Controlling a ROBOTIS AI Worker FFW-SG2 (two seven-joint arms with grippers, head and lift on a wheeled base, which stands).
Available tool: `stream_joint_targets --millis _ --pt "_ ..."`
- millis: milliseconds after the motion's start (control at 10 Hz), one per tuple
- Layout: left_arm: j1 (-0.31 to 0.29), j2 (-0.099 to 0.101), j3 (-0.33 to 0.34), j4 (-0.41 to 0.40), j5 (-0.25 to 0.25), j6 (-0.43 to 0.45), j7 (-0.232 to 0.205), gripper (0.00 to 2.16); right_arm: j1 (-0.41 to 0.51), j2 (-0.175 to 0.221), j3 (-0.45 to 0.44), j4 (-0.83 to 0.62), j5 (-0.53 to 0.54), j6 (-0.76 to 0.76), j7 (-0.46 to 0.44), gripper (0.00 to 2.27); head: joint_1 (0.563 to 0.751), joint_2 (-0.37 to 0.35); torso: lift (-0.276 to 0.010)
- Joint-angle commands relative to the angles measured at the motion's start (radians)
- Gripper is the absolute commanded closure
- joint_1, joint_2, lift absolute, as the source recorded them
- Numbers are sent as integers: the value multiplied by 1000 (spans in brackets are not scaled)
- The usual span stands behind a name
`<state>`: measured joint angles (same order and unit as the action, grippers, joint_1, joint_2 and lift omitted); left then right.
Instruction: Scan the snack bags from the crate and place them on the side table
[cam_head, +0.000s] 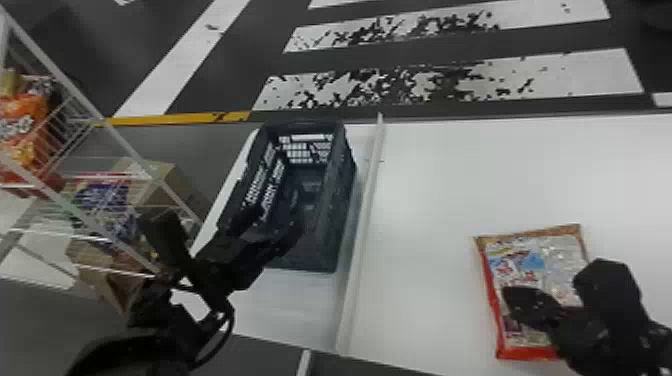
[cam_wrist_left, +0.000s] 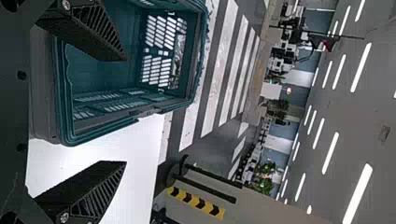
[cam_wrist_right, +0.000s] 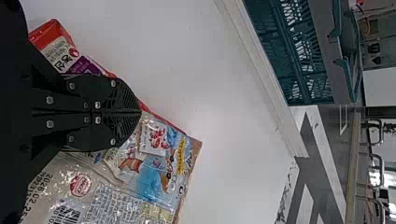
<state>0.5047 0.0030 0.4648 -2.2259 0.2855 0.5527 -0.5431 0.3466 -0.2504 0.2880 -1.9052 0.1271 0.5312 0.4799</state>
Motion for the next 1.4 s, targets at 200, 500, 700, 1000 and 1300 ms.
stream_joint_targets --millis 200,500,700,1000,1300 --pt "2 -6 0 -3 0 5 -2 83 -20 8 -58 3 -29 2 -1 2243 695 330 -94" --pt "3 -6 -9 -4 -2 5 -2 83 -6 10 -47 -55 -37 5 -1 2243 695 324 -94" --pt "5 -6 -12 -8 -3 14 -2 83 -35 22 -44 -15 -29 14 -1 2243 695 330 -94" --pt "5 -6 -17 -8 -5 14 -2 87 -84 22 -47 61 -15 11 -3 2240 695 313 -94" --pt "5 -6 -17 -8 -6 14 -2 87 -84 11 -67 61 -9 5 0 2243 695 293 -94"
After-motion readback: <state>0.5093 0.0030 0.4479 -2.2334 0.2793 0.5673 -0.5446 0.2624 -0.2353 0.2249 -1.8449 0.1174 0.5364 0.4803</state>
